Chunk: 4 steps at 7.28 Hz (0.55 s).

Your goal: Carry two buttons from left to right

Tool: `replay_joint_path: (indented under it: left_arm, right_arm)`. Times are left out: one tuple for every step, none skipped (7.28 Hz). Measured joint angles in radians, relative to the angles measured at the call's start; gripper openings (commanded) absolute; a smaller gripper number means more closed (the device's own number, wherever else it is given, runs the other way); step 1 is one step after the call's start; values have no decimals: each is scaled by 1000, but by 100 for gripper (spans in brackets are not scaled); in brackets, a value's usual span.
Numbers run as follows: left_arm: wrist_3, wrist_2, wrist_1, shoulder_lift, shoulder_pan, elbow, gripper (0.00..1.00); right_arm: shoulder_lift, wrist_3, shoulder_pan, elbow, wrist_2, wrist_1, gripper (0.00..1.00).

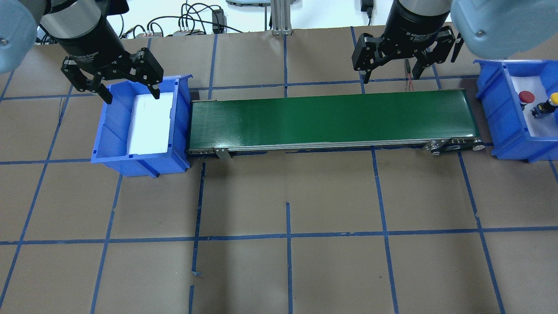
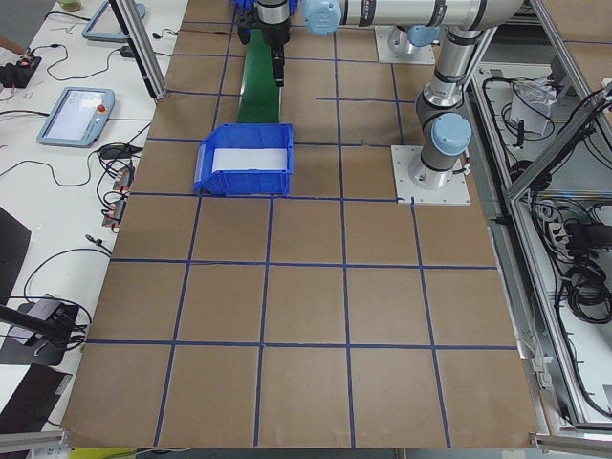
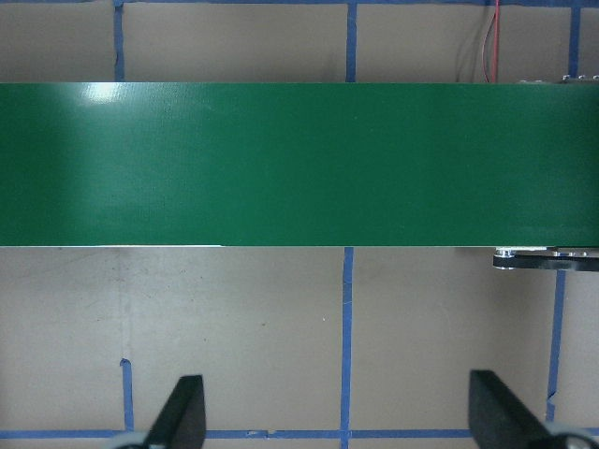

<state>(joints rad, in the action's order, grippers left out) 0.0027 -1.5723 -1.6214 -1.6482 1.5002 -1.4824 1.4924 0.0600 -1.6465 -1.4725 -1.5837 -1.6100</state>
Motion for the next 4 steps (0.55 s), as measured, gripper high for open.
replay_joint_path:
  left_arm:
    - [-1,0,0,0,0,0,100]
    - [-1,0,0,0,0,0,100]
    - [-1,0,0,0,0,1,100]
    - [-1,0,0,0,0,1,100]
  right_arm:
    - [0,-1,0,-1,2,0,100]
    - [-1,-5,0,2,4,-1,100]
    - [-3,-9,0,4,5,-2,100]
    - [-4,-11,0,5,5,-2,100]
